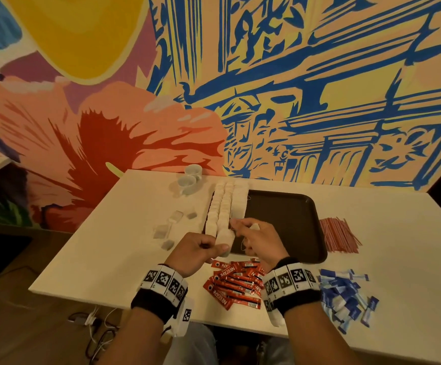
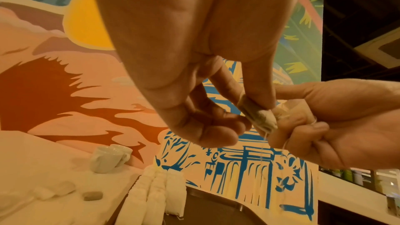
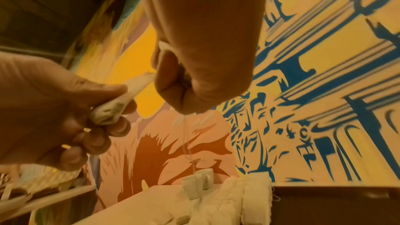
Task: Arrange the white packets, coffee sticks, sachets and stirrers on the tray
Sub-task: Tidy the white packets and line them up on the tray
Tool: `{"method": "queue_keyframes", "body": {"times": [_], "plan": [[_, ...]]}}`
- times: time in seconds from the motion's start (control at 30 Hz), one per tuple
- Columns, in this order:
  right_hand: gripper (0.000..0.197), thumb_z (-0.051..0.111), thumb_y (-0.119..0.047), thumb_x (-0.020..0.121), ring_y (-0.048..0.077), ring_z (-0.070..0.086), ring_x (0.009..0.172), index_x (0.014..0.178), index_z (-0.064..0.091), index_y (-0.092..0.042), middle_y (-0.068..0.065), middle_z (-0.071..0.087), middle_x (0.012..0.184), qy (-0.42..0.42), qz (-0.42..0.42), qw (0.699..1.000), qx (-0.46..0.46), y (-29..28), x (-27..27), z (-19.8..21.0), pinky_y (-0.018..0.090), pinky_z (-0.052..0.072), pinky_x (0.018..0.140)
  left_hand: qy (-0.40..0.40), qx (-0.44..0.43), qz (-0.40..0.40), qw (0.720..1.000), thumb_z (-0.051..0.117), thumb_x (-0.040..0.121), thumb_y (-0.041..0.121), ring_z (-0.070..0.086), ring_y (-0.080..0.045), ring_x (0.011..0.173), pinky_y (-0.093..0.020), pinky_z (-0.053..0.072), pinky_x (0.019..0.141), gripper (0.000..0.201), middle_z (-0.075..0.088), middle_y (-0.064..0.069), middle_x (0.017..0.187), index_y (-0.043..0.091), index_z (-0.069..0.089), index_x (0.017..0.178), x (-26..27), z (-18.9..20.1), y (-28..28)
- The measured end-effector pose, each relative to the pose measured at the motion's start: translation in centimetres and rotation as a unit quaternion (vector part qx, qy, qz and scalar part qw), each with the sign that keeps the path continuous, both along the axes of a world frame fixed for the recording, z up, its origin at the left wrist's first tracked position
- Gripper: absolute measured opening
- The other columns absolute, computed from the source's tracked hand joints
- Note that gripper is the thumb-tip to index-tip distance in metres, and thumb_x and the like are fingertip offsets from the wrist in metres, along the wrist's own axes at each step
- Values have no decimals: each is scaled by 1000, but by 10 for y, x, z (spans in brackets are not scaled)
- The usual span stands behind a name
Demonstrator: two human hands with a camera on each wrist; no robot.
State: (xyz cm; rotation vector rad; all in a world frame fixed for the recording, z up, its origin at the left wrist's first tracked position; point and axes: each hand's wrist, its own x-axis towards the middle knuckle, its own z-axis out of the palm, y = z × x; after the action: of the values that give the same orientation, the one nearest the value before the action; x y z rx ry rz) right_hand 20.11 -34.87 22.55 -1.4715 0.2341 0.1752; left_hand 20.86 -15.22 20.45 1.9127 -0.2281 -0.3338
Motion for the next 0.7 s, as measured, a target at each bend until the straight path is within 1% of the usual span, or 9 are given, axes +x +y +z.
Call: {"method": "queue_keyframes", "body": {"times": [0.07, 0.13, 0.2, 0.27, 0.37, 0.47, 0.6, 0.67, 0.7], "plan": [[36, 70, -48, 92, 9, 48, 62, 109, 73, -17, 3, 65, 95, 49, -42, 998, 26, -6, 10, -3, 22, 42, 52, 7, 1, 18, 1000, 74, 89, 32, 61, -14, 74, -21, 55, 67, 46, 67, -26, 85, -13, 67, 90, 12, -2, 4], [38, 68, -47, 95, 12, 50, 64, 113, 70, -14, 7, 62, 96, 89, -74, 990, 81, -13, 18, -7, 26, 44, 55, 5, 7, 49, 999, 73, 89, 30, 61, -13, 71, -21, 55, 67, 41, 65, -17, 77, -10, 68, 85, 25, 0, 8], [34, 70, -35, 95, 14, 54, 65, 115, 67, -8, 9, 61, 91, 116, -95, 977, 151, -20, 25, -12, 28, 49, 57, -2, 14, 75, 997, 73, 90, 29, 62, -15, 71, -21, 55, 65, 37, 65, -15, 76, -7, 68, 83, 41, 3, 13], [28, 69, -20, 95, 16, 58, 68, 117, 64, -4, 9, 62, 86, 128, -98, 967, 199, -24, 30, -18, 29, 53, 60, -12, 26, 101, 994, 74, 90, 25, 62, -19, 74, -23, 55, 63, 35, 65, -22, 82, -8, 65, 84, 59, 3, 16], [25, 58, -4, 97, 19, 58, 78, 121, 61, 0, 13, 59, 96, 135, -92, 960, 225, -29, 35, -24, 31, 53, 68, -2, 64, 124, 990, 76, 86, 25, 67, -24, 81, -34, 57, 69, 23, 73, -17, 92, 3, 73, 92, 90, -5, 18], [30, 51, 2, 97, 22, 58, 86, 125, 61, -2, 16, 57, 106, 144, -81, 963, 211, -33, 36, -30, 32, 53, 72, -8, 167, 92, 982, 77, 81, 38, 69, -24, 81, -42, 59, 75, 22, 73, -5, 83, 16, 72, 83, 116, -16, 13], [30, 50, 3, 100, 23, 63, 87, 128, 60, -1, 18, 62, 109, 150, -74, 968, 189, -39, 38, -41, 33, 56, 74, -2, 260, 17, 965, 76, 84, 39, 55, -17, 68, -27, 37, 58, 30, 59, 4, 69, 21, 59, 67, 132, -32, -9], [29, 51, 3, 100, 24, 66, 90, 127, 61, -1, 19, 65, 112, 156, -71, 968, 185, -41, 40, -44, 33, 57, 75, 7, 304, -13, 953, 68, 91, 34, 60, -23, 82, -26, 40, 63, 22, 64, -2, 82, 15, 64, 79, 138, -45, -19], [28, 52, 2, 100, 24, 67, 92, 127, 62, -1, 19, 67, 112, 158, -70, 968, 183, -43, 40, -45, 33, 58, 75, 13, 318, -24, 948, 64, 94, 31, 63, -26, 94, -27, 46, 72, 18, 67, -6, 97, 14, 69, 93, 141, -52, -23]]}}
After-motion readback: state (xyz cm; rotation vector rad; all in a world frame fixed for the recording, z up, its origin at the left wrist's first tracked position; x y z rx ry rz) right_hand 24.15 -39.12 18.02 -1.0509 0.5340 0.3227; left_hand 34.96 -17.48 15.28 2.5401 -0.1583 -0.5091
